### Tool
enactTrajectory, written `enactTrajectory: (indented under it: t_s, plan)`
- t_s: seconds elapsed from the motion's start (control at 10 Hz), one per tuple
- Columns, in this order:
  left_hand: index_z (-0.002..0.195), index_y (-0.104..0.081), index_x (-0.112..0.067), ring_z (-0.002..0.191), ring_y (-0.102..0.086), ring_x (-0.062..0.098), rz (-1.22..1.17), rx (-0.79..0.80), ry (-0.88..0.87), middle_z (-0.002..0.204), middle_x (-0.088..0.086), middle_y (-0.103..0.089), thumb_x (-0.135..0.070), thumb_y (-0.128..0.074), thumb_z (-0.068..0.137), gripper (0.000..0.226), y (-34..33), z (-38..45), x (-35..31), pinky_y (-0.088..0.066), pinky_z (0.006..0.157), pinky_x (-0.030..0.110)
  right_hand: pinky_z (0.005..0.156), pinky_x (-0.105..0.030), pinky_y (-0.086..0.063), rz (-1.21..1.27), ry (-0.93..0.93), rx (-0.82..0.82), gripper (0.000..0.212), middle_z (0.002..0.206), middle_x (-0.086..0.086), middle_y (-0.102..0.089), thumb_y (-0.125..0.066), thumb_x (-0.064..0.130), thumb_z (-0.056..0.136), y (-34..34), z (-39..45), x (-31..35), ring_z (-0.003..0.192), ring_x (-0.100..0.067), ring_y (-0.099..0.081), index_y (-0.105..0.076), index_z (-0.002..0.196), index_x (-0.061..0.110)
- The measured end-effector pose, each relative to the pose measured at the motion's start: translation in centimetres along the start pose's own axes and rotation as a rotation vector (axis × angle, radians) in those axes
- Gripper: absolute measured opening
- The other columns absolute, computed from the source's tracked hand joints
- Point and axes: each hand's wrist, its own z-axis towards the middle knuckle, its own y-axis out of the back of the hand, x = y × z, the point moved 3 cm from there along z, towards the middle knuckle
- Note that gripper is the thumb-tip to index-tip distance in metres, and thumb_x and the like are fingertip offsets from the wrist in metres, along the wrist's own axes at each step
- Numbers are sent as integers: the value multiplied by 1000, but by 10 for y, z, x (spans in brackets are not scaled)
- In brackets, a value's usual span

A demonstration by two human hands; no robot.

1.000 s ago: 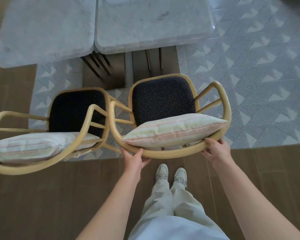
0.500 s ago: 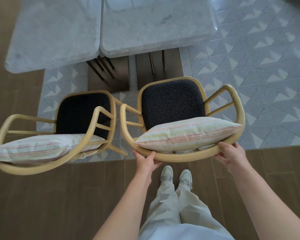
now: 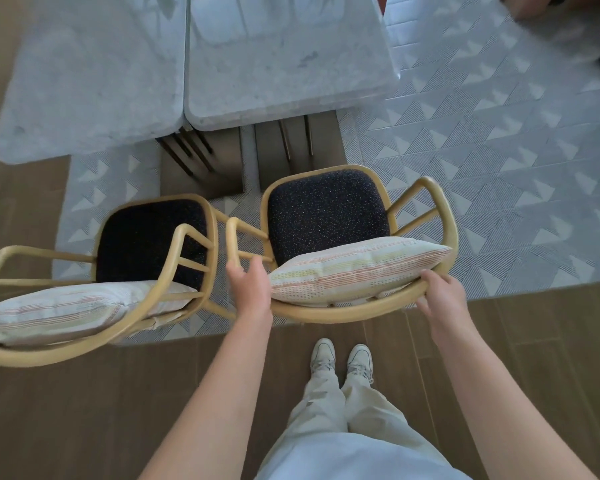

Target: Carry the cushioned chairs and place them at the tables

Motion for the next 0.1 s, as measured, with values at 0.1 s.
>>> enactTrajectory:
  t_s: [0.1]
  plan:
    - [151, -40, -29, 127, -46, 17, -21, 68, -62, 148, -2, -48, -39, -47, 100, 53, -5, -8, -28, -36, 109, 46, 97, -36, -45, -22, 126, 4, 52, 125, 3, -60, -53, 34, 101, -2, -14, 15, 104, -9, -60, -41, 148, 15]
